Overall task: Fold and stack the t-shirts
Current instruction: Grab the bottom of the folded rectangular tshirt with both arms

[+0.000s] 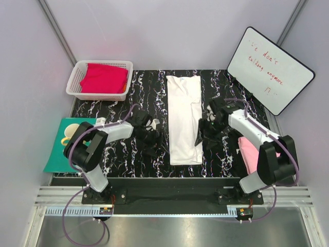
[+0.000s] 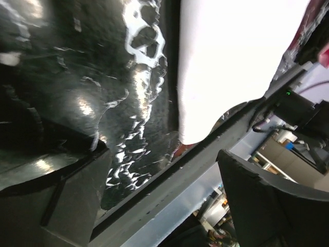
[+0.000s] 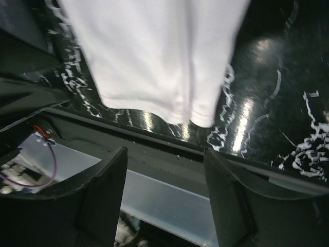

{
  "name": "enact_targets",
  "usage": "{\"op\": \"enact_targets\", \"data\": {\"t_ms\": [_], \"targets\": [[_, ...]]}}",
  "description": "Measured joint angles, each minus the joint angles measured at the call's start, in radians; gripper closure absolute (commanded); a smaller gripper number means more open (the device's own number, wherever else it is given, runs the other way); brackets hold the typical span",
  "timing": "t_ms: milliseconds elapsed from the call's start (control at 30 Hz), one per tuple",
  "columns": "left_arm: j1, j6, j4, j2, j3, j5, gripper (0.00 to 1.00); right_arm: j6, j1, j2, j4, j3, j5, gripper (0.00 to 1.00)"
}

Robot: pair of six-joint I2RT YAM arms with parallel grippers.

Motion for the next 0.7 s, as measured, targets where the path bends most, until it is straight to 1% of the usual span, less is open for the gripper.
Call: {"op": "enact_targets", "data": {"t_ms": [67, 100, 200, 233, 300, 433, 533, 567, 633, 700], "targets": [[-0.011, -0.042, 0.054, -0.002, -0.035, 0.034, 0.23, 0.019, -0.054, -0.010, 0.021, -0.095, -0.027, 0.27], [-0.020, -0.061, 0.079, -0.001, -0.051, 0.048, 0.28, 0.029, -0.066, -0.005, 0.038, -0.146, -0.045, 0.26], [-0.053, -0.113, 0.138, 0.006, -0.083, 0.074, 0.32, 0.059, -0.063, 0.012, 0.069, -0.262, -0.098, 0.26], [-0.063, -0.128, 0.153, 0.011, -0.089, 0.082, 0.33, 0.068, -0.062, 0.014, 0.077, -0.285, -0.113, 0.28], [-0.085, -0.168, 0.197, 0.026, -0.100, 0.103, 0.36, 0.084, -0.061, 0.017, 0.105, -0.316, -0.135, 0.31], [-0.130, -0.252, 0.296, 0.076, -0.103, 0.138, 0.44, 0.106, -0.061, 0.039, 0.167, -0.358, -0.161, 0.36], [-0.161, -0.311, 0.363, 0.116, -0.097, 0.163, 0.48, 0.118, -0.061, 0.043, 0.196, -0.390, -0.163, 0.40], [-0.169, -0.325, 0.377, 0.126, -0.095, 0.169, 0.51, 0.123, -0.061, 0.043, 0.203, -0.399, -0.163, 0.41], [-0.184, -0.354, 0.409, 0.147, -0.086, 0.174, 0.55, 0.129, -0.061, 0.043, 0.209, -0.409, -0.153, 0.43], [-0.193, -0.373, 0.434, 0.168, -0.075, 0.175, 0.63, 0.136, -0.061, 0.043, 0.219, -0.414, -0.143, 0.44]]}}
